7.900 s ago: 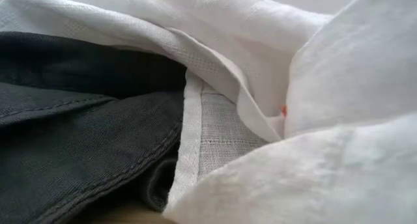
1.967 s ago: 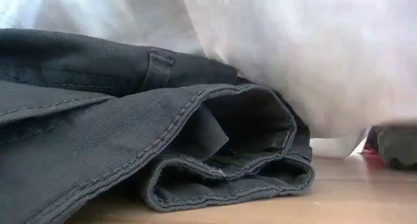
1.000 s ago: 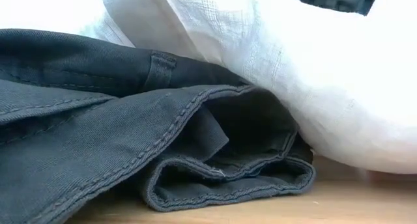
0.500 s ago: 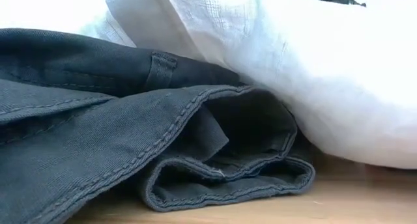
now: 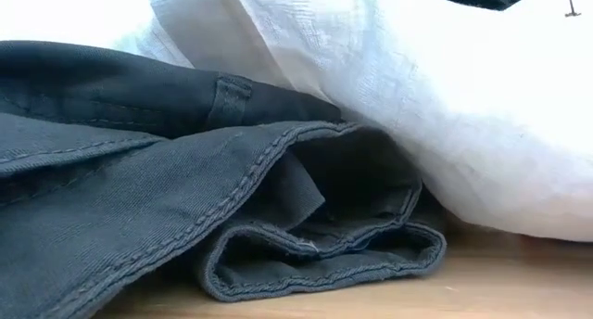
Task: Sort clothes
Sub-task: Put the white shirt into the blue laundry bin
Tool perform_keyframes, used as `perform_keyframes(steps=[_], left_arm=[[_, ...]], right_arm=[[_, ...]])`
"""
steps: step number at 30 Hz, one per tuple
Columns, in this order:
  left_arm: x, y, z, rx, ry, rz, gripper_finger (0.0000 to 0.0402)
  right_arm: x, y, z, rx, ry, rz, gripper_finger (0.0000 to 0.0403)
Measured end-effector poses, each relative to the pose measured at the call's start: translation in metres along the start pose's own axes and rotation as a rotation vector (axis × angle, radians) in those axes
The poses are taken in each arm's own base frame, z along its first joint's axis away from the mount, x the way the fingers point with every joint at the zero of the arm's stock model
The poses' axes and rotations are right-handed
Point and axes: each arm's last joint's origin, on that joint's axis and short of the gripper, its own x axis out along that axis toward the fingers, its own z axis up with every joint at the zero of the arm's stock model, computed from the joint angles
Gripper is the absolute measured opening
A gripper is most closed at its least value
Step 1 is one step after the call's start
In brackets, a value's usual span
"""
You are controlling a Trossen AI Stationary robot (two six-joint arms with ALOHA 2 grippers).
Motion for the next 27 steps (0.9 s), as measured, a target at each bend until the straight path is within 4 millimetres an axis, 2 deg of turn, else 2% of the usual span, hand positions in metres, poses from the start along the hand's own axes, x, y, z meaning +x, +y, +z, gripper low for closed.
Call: perform_keyframes(steps=[3, 9, 13, 16, 21, 27], left_arm=[[0.0, 0.0, 0.0, 0.0, 0.0, 0.0, 0.0017], [0.0, 0.0, 0.001, -0.005, -0.009, -0.001, 0.0017], [0.003, -0.003, 0.007, -0.033, -0.07, -0.016, 0.0017], [0.013, -0.009, 0.013, -0.051, -0.119, -0.029, 0.0017], [0.041, -0.024, 0.014, 0.011, -0.136, -0.091, 0.0018], [0.059, -0.026, 0.012, 0.019, -0.114, -0.099, 0.0018]], right_arm=[[-0.016, -0.002, 0.001, 0.012, -0.014, 0.006, 0.0013], [-0.07, -0.004, 0.002, 0.067, -0.104, 0.003, 0.0005], [-0.105, 0.0, -0.002, 0.097, -0.212, 0.033, 0.0003], [-0.123, 0.009, -0.006, 0.107, -0.28, 0.079, 0.0003], [-0.135, 0.036, -0.011, 0.082, -0.39, 0.207, 0.0002], [-0.132, 0.076, -0.013, -0.003, -0.517, 0.373, 0.0001]])
